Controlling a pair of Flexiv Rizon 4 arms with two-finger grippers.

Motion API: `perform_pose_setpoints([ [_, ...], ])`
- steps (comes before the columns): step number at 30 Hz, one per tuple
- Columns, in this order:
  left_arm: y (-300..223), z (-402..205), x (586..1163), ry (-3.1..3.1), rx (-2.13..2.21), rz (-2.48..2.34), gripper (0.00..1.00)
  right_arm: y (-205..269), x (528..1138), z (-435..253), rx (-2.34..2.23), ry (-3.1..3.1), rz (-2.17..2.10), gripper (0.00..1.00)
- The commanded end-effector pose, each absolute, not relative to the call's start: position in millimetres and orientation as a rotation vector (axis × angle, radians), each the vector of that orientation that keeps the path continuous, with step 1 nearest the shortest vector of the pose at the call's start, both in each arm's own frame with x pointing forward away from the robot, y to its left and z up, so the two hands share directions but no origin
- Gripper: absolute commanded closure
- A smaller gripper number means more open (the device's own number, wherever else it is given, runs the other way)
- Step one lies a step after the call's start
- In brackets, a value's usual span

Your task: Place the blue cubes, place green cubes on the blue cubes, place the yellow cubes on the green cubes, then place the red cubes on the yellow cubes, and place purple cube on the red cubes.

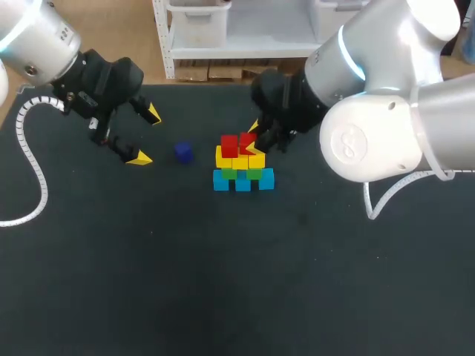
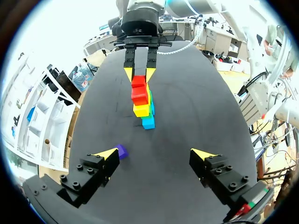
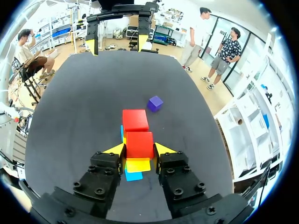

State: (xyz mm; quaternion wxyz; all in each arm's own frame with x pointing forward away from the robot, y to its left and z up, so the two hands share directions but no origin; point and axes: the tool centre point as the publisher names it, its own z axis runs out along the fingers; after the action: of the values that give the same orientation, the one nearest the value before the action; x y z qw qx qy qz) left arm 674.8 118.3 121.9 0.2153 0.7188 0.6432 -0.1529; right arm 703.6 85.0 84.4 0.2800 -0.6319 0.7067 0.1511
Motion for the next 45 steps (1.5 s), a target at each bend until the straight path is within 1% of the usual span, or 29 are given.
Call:
perform_pose_setpoints([
  [1, 119.6, 121.2, 674.3, 1.777, 1.992, -0.424, 0.00, 84.8, 705.9, 84.3, -1.699, 1.894, 0.416, 0.86],
  [3, 119.6, 121.2, 674.3, 1.777, 1.992, -0.424, 0.00, 84.7, 705.9, 84.1, -1.699, 1.896, 0.417, 0.82],
  [11, 119.6, 121.2, 674.3, 1.777, 1.992, -0.424, 0.00, 84.9, 705.9, 83.6, -1.702, 1.894, 0.425, 0.74],
  [14, 119.6, 121.2, 674.3, 1.777, 1.992, -0.424, 0.00, 85.1, 705.8, 83.5, -1.704, 1.893, 0.426, 0.68],
  [16, 119.6, 121.2, 674.3, 1.777, 1.992, -0.424, 0.00, 85.3, 705.7, 83.4, -1.707, 1.893, 0.427, 0.61],
  [21, 119.6, 121.2, 674.3, 1.777, 1.992, -0.424, 0.00, 85.2, 705.7, 83.1, -1.710, 1.893, 0.426, 0.60],
  [29, 119.6, 121.2, 674.3, 1.777, 1.992, -0.424, 0.00, 82.9, 706.0, 83.5, -1.708, 1.896, 0.424, 0.53],
  [33, 119.6, 121.2, 674.3, 1.777, 1.992, -0.424, 0.00, 81.8, 706.0, 84.3, -1.706, 1.896, 0.429, 0.55],
  [34, 119.6, 121.2, 674.3, 1.777, 1.992, -0.424, 0.00, 81.7, 706.1, 84.4, -1.707, 1.895, 0.429, 0.61],
  [35, 119.6, 121.2, 674.3, 1.777, 1.992, -0.424, 0.00, 81.6, 706.1, 84.4, -1.707, 1.894, 0.430, 0.65],
  [38, 119.6, 121.2, 674.3, 1.777, 1.992, -0.424, 0.00, 81.5, 706.3, 84.4, -1.708, 1.891, 0.432, 0.67],
  [39, 119.6, 121.2, 674.3, 1.777, 1.992, -0.424, 0.00, 81.5, 706.3, 84.4, -1.709, 1.889, 0.433, 0.71],
  [45, 119.6, 121.2, 674.3, 1.777, 1.992, -0.424, 0.00, 81.6, 706.2, 84.3, -1.709, 1.889, 0.437, 0.69],
])
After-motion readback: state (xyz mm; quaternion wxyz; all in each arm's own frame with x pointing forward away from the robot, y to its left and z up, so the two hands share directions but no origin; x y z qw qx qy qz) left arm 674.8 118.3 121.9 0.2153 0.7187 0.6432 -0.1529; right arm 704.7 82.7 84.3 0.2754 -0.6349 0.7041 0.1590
